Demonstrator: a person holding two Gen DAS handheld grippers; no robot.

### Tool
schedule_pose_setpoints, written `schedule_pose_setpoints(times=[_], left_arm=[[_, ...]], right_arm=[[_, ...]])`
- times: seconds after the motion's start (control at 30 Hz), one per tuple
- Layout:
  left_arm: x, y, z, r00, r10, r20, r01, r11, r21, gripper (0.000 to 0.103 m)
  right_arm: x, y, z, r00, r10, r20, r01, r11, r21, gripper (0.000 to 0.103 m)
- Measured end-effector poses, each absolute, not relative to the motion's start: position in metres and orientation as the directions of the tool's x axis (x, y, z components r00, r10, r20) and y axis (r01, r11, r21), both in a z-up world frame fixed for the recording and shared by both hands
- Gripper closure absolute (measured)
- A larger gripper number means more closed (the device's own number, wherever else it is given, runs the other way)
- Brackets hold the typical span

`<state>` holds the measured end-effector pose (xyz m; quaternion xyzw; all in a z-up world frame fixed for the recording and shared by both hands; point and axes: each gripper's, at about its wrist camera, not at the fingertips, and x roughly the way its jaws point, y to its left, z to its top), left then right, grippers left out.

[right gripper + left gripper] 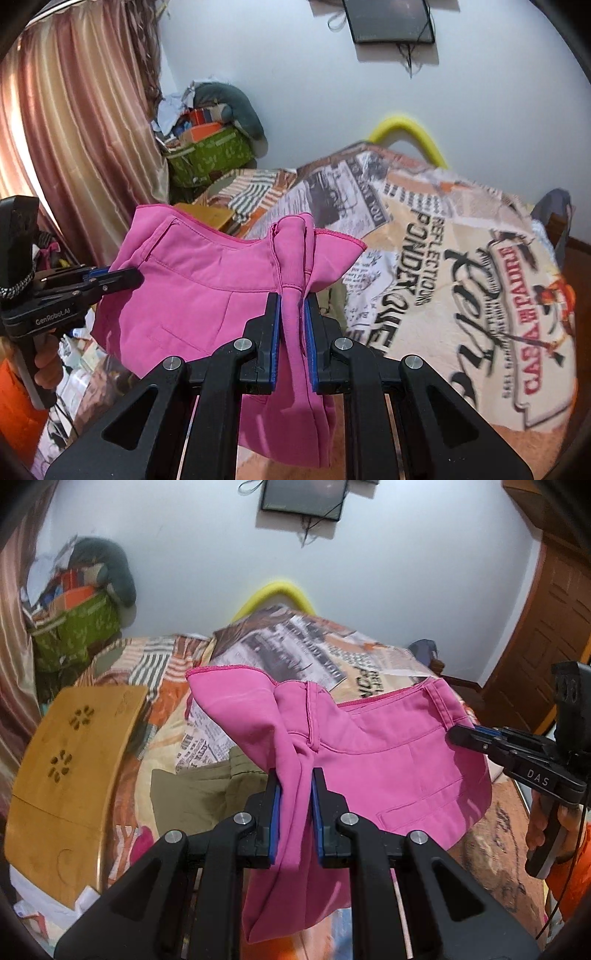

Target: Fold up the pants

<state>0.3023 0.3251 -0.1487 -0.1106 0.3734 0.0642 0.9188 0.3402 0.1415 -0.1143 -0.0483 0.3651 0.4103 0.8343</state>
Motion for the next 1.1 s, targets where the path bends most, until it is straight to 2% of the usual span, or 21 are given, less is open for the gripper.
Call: schedule_pose_setpoints(times=[0.3, 0.43, 0.47, 0.53, 0.63, 0.8, 0.93, 1.1], left_arm=[[0.355, 0.366, -0.233, 0.614, 0.069, -0.786, -0.258, 0.959, -0.117, 0.089], [0.370, 0.382, -0.275, 0.533, 0.077, -0.842, -0.284, 0.955, -0.092, 0.088], [0.370, 0.387, -0.282, 0.527, 0.074, -0.847, -0.286, 0.953, -0.095, 0.086], [0.367, 0.395, -0.289, 0.522, 0.057, -0.851, -0.295, 0.948, -0.117, 0.075], [0.360, 0.403, -0.289, 0.523, 0.053, -0.851, -0.315, 0.939, -0.136, 0.065], [0.343, 0.409, -0.290, 0.456, 0.180, -0.872, -0.362, 0.932, 0.003, 0.065], [0.323, 0.408, -0.279, 0.457, 0.186, -0.870, -0.361, 0.932, 0.010, 0.065], [0.299, 0.387, -0.230, 0.529, 0.172, -0.831, -0.340, 0.940, -0.022, 0.065]], right_arm=[[0.384, 0.196, -0.182, 0.353, 0.543, -0.762, -0.709, 0.686, 0.160, 0.092], [0.391, 0.213, -0.215, 0.345, 0.456, -0.820, -0.724, 0.685, 0.076, 0.092], [0.392, 0.212, -0.218, 0.347, 0.448, -0.824, -0.726, 0.685, 0.067, 0.091], [0.394, 0.209, -0.219, 0.337, 0.447, -0.829, -0.732, 0.678, 0.068, 0.088], [0.395, 0.207, -0.218, 0.345, 0.416, -0.842, -0.745, 0.667, 0.024, 0.082], [0.386, 0.194, -0.210, 0.388, 0.367, -0.846, -0.752, 0.656, -0.060, 0.076], [0.381, 0.181, -0.197, 0.403, 0.355, -0.844, -0.743, 0.665, -0.075, 0.076], [0.358, 0.170, -0.153, 0.429, 0.412, -0.804, -0.745, 0.665, -0.057, 0.076]])
